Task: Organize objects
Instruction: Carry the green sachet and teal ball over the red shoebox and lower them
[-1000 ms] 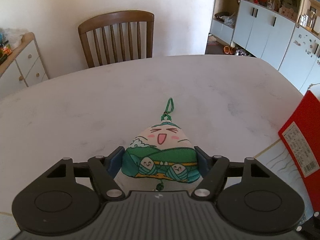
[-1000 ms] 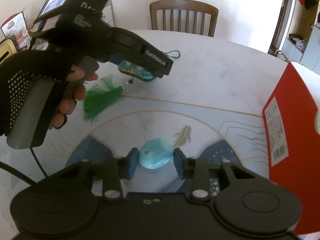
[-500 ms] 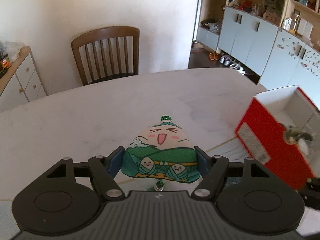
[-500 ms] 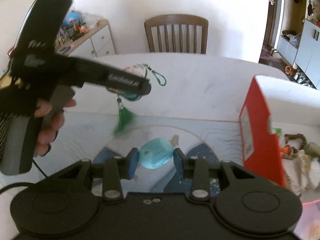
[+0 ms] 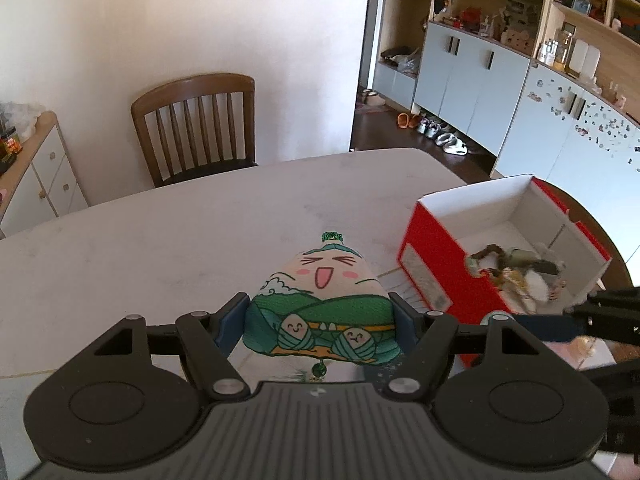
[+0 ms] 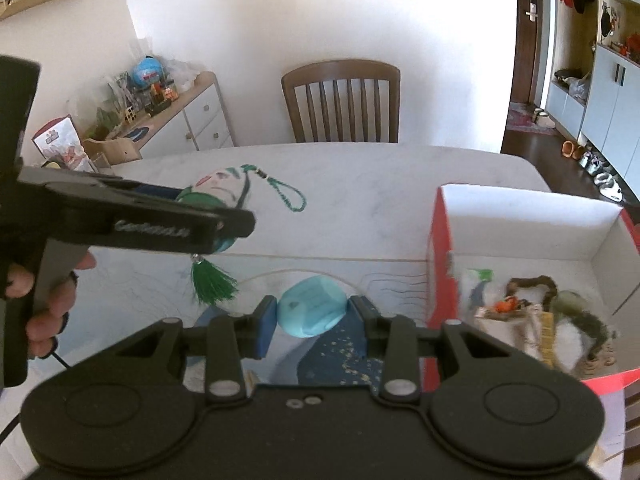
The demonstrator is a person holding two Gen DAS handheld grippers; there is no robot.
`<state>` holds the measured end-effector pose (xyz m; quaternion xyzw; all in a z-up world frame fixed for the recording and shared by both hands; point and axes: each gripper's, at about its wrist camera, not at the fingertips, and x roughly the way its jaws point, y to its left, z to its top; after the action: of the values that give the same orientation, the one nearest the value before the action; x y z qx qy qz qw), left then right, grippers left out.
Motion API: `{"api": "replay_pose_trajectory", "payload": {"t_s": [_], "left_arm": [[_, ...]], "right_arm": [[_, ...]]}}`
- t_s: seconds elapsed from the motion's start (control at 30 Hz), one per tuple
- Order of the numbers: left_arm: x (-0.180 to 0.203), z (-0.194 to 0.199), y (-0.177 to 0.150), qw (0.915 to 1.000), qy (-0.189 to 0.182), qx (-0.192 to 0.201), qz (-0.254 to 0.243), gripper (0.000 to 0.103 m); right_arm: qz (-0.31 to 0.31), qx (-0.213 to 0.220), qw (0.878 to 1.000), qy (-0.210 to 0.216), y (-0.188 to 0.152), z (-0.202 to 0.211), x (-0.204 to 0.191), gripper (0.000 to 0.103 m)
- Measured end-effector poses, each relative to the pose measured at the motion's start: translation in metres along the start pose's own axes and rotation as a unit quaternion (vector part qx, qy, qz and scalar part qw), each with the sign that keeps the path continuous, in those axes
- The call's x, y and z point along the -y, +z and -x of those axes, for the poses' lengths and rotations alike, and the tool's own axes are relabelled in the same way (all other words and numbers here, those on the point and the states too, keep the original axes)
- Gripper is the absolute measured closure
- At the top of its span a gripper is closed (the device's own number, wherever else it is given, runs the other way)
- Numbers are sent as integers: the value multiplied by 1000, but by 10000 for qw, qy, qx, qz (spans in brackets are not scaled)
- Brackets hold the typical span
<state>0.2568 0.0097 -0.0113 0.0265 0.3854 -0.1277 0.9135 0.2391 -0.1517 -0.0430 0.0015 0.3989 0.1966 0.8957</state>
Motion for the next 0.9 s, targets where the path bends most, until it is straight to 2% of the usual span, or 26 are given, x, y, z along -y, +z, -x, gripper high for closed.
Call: {"api": "replay_pose_trajectory", "payload": {"t_s": [0.27, 0.5, 0.9], "left_arm": [[45, 11, 6, 10000, -72, 34, -29, 30], [92, 12, 33, 9994, -145, 232, -211, 30], [172, -21, 77, 9982, -244, 368, -400, 30]], "right_arm": [[-3, 105, 9999, -75, -4, 32, 40, 66], [21, 245, 9993, -265, -8, 55, 87, 66], [18, 262, 9967, -763, -14, 62, 169, 66]]}}
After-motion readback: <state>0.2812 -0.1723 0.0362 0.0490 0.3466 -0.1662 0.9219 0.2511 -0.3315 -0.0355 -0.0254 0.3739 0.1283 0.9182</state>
